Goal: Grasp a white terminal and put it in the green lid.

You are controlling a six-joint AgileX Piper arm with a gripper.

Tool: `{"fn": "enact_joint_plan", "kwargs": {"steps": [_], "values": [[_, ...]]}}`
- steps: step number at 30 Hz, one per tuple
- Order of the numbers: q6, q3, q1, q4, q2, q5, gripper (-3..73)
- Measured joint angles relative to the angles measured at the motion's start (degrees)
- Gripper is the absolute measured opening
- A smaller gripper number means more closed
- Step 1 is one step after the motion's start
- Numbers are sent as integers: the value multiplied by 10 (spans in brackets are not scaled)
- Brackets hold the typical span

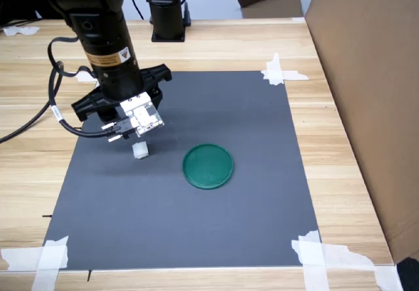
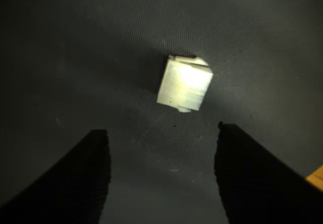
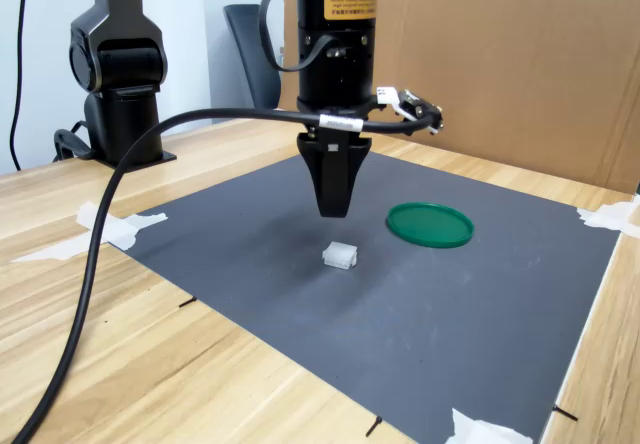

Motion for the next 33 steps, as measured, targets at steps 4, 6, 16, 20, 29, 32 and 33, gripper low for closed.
{"fn": "enact_joint_plan", "kwargs": {"steps": [4, 6, 16, 20, 29, 32, 33], "values": [[0, 0, 0, -10, 18, -1, 529], [0, 0, 0, -10, 32, -3, 529], [9, -7, 0, -22, 69, -32, 529], [19, -26, 0, -29, 79, -33, 529], [20, -33, 0, -26, 95, -35, 529], [20, -33, 0, -24, 96, -34, 529], [20, -33, 0, -22, 98, -32, 528]]}}
